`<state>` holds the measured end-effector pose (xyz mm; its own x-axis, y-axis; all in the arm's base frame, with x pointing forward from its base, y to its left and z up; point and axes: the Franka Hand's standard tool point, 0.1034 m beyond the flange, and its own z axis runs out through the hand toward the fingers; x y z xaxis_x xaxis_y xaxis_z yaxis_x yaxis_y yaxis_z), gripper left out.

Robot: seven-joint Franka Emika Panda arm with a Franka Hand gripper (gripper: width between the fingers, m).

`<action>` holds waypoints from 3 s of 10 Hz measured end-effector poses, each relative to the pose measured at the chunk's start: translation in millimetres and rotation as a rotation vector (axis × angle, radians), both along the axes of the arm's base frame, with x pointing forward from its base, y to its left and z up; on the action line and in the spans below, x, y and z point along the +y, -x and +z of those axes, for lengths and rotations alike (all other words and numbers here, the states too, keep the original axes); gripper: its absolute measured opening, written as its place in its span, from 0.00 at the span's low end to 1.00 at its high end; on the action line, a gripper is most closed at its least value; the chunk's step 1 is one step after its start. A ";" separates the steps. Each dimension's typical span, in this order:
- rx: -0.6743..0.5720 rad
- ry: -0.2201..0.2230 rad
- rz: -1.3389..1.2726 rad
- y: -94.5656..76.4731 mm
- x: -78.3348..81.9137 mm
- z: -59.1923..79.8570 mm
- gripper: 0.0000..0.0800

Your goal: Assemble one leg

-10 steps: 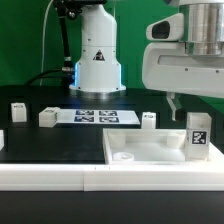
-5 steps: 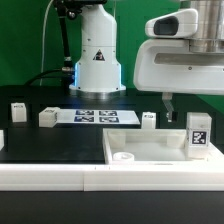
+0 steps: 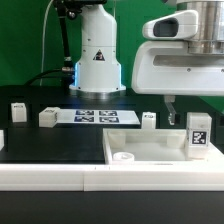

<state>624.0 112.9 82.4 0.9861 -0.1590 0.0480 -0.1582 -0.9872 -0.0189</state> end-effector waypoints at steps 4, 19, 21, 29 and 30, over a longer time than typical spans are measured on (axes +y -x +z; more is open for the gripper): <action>-0.001 -0.002 -0.034 -0.3 0.1 0.1 0.36; -0.006 -0.133 -1.533 3.5 -1.1 -3.0 0.36; -0.003 -0.137 -1.556 3.7 -0.7 -3.0 0.38; -0.030 -0.085 -0.864 0.2 5.5 -1.9 0.81; -0.031 -0.079 -0.768 0.5 6.6 -2.5 0.81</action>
Offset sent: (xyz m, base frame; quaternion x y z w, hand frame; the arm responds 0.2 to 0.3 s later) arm 0.0000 0.0000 0.0000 0.0000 0.0000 0.0000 1.0000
